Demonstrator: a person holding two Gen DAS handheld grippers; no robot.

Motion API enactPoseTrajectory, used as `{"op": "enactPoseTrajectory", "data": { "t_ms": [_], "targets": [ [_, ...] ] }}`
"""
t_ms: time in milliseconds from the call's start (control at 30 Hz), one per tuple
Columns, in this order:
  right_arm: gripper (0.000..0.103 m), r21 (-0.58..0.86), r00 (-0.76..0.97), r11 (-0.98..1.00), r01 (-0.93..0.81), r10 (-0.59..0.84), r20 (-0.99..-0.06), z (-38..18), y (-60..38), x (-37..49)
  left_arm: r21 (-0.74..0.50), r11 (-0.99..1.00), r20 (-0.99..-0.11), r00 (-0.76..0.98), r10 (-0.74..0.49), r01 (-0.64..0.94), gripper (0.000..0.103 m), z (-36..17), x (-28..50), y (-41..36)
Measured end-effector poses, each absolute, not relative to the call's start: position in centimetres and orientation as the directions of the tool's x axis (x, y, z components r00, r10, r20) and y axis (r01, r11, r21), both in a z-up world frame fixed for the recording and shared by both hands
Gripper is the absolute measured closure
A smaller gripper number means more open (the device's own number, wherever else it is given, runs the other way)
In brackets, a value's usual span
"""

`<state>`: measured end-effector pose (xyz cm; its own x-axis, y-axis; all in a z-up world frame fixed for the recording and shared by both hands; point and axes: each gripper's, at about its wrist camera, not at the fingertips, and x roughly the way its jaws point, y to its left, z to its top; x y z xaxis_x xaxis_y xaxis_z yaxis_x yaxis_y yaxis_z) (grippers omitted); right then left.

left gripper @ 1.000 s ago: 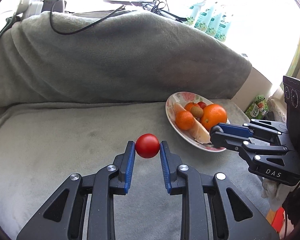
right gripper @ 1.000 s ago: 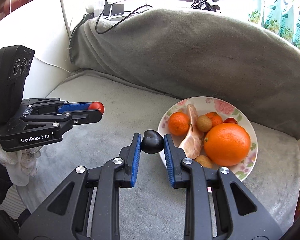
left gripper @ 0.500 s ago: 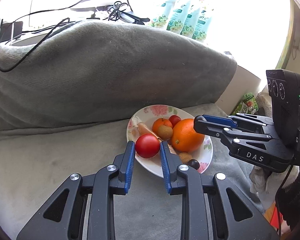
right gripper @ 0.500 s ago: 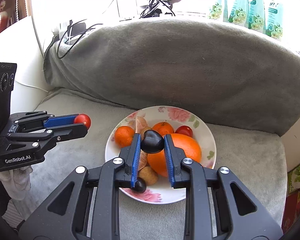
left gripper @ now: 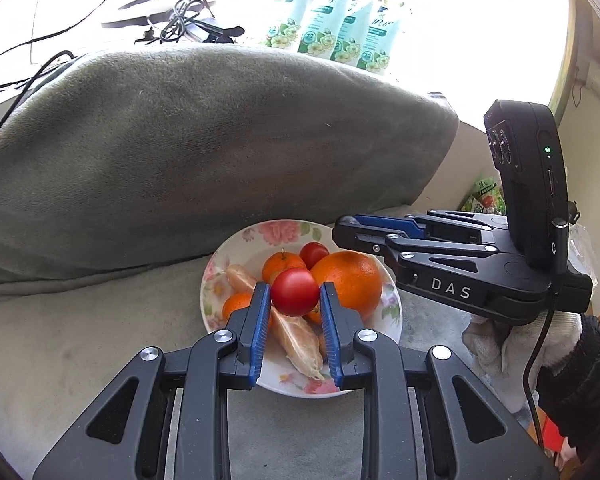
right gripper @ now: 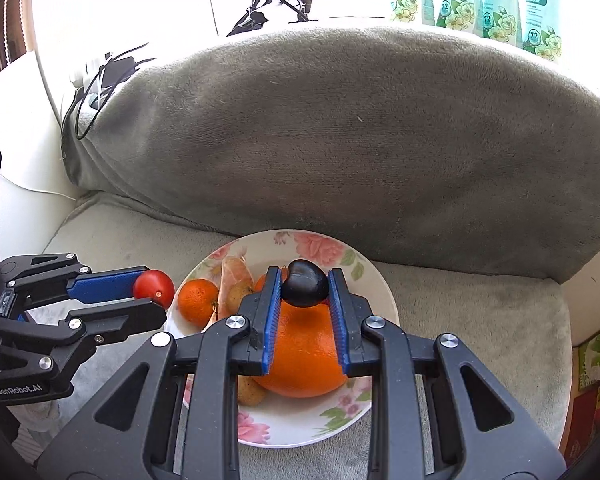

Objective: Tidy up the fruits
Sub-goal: 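Lower both fruits onto the plate and open both tools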

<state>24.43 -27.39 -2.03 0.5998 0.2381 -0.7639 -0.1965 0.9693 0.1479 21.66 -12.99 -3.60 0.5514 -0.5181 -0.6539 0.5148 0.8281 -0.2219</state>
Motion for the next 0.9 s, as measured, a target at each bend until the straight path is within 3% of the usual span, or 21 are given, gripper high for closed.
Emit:
{"op": "enactPoseTrajectory", "data": {
  "t_ms": [900],
  "targets": [
    [0.079, 0.146, 0.576, 0.969, -0.197, 0.235, -0.783, -3.6, -26.9, 27.4, -0.21, 0.825, -0.67, 0.537, -0.512, 0.525, 0.079, -4.8, 23.2, -14.8]
  ]
}}
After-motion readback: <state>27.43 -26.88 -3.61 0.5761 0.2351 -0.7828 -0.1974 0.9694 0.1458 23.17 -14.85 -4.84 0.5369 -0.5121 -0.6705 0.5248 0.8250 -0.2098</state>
